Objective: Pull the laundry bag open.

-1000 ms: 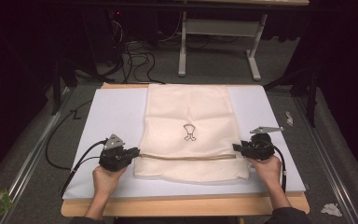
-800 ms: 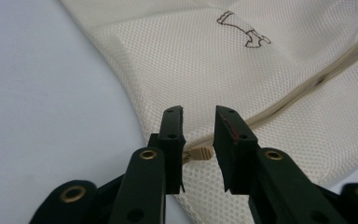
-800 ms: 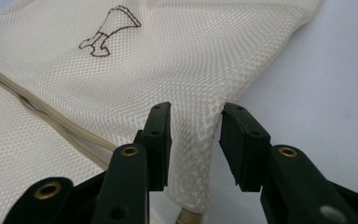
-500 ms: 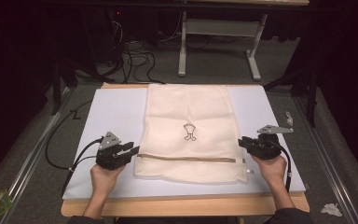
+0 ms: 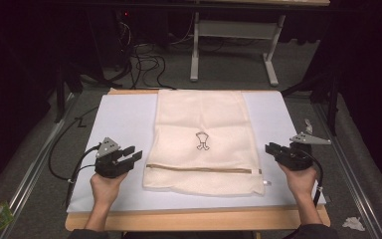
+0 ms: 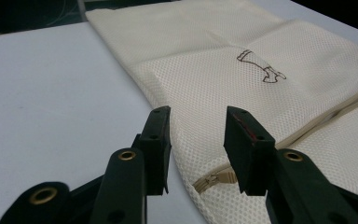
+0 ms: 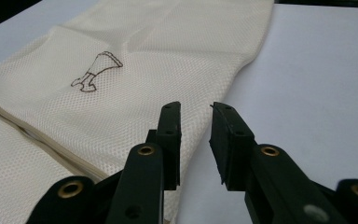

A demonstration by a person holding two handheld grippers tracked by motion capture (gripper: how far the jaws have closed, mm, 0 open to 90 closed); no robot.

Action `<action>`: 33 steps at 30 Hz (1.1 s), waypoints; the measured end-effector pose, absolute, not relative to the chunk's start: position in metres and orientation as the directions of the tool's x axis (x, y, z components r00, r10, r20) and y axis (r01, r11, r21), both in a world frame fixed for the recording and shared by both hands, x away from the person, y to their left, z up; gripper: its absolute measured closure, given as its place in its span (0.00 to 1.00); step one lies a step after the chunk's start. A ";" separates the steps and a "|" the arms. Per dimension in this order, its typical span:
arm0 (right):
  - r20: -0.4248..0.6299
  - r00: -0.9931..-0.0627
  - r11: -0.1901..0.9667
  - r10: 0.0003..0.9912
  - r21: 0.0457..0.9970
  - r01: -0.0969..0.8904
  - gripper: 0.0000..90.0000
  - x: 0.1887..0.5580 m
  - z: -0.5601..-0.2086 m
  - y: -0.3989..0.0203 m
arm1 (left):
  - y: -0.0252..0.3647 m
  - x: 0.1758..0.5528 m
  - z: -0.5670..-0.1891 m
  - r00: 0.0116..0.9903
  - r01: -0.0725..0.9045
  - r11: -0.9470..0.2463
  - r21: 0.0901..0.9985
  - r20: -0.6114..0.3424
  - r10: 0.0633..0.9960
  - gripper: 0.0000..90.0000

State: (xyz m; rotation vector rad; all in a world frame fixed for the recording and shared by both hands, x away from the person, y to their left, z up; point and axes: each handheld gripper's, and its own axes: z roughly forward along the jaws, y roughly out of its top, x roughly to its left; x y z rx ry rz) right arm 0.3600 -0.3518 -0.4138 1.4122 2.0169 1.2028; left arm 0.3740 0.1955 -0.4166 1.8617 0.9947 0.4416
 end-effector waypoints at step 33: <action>0.205 -0.312 -0.002 0.928 0.838 0.546 0.80 0.347 -0.420 -0.398 | 0.232 0.382 -0.426 0.504 0.466 -0.116 0.877 -0.155 0.850 0.65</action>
